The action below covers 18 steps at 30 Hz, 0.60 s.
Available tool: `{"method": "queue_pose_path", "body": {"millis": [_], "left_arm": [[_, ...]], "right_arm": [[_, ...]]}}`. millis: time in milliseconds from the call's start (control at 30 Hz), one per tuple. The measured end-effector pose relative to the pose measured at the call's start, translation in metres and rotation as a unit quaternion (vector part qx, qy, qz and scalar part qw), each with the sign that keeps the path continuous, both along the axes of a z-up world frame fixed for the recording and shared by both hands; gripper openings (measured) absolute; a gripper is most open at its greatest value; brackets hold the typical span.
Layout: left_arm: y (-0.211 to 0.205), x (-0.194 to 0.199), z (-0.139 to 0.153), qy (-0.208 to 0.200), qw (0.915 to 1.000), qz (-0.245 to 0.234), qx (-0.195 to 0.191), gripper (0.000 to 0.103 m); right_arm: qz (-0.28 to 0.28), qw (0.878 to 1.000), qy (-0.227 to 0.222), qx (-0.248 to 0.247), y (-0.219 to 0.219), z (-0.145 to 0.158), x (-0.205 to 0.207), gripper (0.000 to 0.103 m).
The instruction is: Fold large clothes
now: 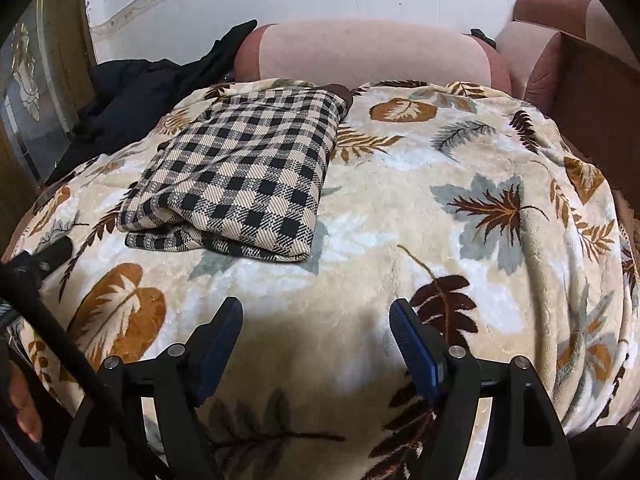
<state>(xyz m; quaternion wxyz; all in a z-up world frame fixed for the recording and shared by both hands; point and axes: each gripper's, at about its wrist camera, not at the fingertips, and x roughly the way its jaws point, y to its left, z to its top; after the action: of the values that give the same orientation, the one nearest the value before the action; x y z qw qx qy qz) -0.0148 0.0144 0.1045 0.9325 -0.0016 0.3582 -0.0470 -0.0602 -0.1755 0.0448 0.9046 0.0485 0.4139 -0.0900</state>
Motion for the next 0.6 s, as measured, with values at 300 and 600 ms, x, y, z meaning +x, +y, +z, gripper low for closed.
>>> {"method": "queue_pose_path", "body": {"millis": [300,600], "left_arm": [[-0.015,-0.015,0.001,0.006,0.9991,-0.043,-0.002,0.099],[-0.017,-0.01,-0.013,0.042,0.9982,-0.041,0.003,0.099]], "right_arm": [[-0.005,1.0,0.004,-0.009,0.001,-0.004,0.002,0.084],[-0.001,1.0,0.007,-0.019,0.005,-0.007,0.003,0.085]]}}
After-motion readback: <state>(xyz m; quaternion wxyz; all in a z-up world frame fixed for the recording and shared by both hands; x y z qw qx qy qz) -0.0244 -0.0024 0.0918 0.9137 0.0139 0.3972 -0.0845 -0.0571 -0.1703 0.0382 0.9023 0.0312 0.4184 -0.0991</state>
